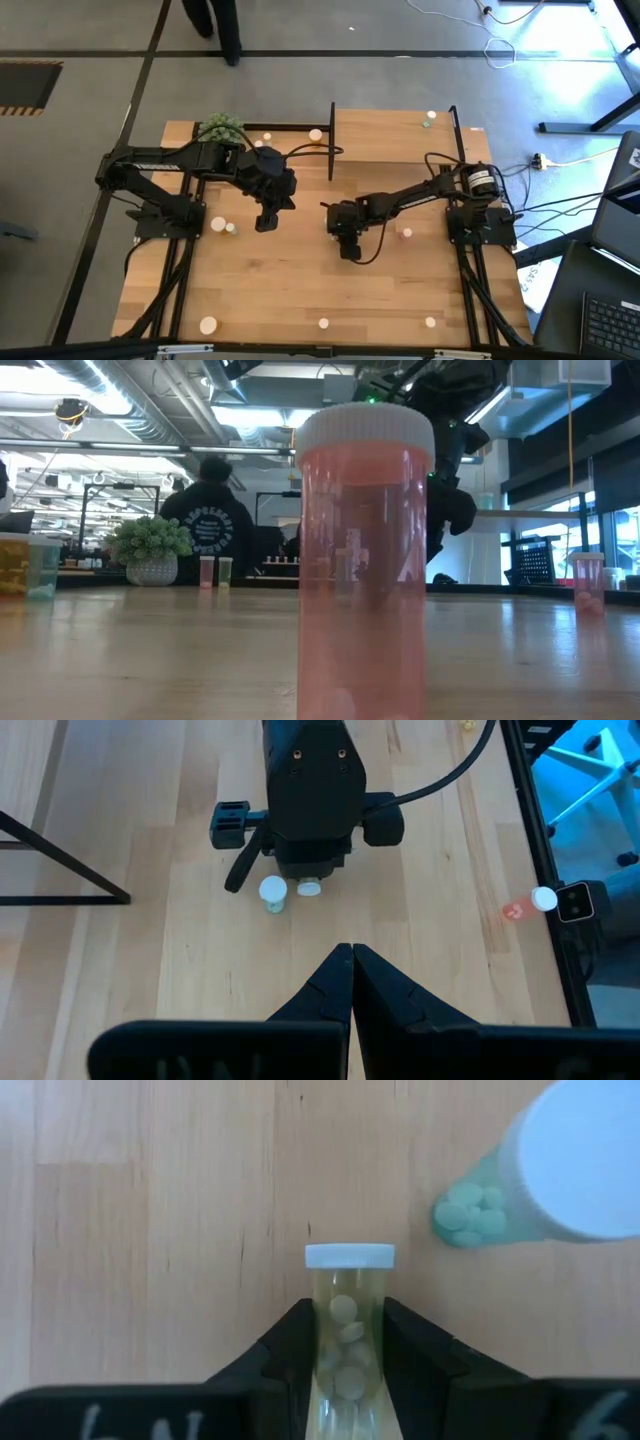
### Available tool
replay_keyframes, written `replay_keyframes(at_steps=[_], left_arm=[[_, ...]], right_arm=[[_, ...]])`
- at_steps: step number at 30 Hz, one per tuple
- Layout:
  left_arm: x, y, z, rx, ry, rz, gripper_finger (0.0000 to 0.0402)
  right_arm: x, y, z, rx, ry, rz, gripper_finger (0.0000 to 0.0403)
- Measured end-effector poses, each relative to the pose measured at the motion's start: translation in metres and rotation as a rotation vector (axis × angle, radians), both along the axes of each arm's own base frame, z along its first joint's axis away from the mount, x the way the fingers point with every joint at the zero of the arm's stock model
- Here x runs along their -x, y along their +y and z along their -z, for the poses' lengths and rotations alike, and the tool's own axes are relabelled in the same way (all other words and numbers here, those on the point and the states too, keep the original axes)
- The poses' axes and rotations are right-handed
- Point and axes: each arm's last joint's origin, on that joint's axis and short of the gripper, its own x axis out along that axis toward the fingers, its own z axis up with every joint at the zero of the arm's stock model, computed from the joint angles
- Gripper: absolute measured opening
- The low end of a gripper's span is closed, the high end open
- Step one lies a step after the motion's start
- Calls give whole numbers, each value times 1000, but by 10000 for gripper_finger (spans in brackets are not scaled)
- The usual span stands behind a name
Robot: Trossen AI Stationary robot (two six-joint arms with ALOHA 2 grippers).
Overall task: Pick and place medicine bottles onto shelf by color
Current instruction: Put the middle yellow pill bottle on the shelf
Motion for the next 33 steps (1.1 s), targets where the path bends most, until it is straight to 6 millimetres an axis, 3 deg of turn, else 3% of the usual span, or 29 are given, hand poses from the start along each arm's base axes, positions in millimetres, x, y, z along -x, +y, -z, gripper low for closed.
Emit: replay_keyframes(at_steps=[21,33], left_arm=[[0,0,0,0,-3,0,0],[0,0,0,-1,-3,0,0]], right_arm=[[4,5,-10,-60,23,25,104],[15,2,-51,-30,-56,67,104]])
